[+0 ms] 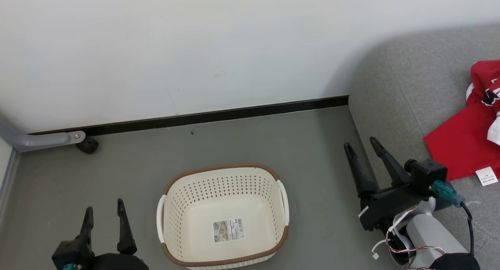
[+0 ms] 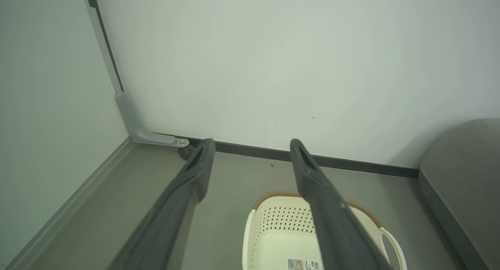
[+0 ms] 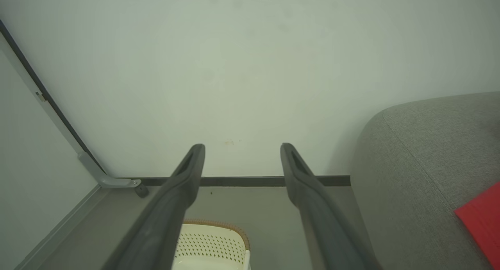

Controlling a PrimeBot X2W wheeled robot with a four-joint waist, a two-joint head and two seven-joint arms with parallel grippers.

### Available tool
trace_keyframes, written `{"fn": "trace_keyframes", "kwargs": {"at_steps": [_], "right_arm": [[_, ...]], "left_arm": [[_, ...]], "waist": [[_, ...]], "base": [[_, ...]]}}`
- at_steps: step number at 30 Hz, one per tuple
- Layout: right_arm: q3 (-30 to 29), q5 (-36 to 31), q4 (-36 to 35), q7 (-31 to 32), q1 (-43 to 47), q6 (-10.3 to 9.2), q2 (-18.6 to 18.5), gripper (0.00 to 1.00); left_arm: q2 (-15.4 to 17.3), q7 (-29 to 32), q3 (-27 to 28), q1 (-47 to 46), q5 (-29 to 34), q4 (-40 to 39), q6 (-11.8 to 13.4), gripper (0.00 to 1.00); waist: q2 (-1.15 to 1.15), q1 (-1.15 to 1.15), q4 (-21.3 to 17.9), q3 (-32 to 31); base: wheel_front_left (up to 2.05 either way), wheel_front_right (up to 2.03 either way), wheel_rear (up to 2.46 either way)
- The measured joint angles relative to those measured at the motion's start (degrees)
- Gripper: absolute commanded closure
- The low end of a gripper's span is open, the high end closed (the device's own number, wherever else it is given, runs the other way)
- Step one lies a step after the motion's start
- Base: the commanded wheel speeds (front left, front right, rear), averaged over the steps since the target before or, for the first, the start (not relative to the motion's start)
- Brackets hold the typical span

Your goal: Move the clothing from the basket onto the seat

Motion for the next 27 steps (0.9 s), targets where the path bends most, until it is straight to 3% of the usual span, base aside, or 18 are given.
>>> {"fn": "trace_keyframes", "kwargs": {"at_steps": [27], "right_arm": [[0.24,-3.74,0.30,0.00,3.28,-2.12,0.00,0.00]], "left_arm": [[-0.35,0.00,1.77,2.63,2.11,0.41,0.46,0.00]], "waist": [[0.00,0.00,0.41,-2.62]], "base": [[0.00,0.00,0.00]]}}
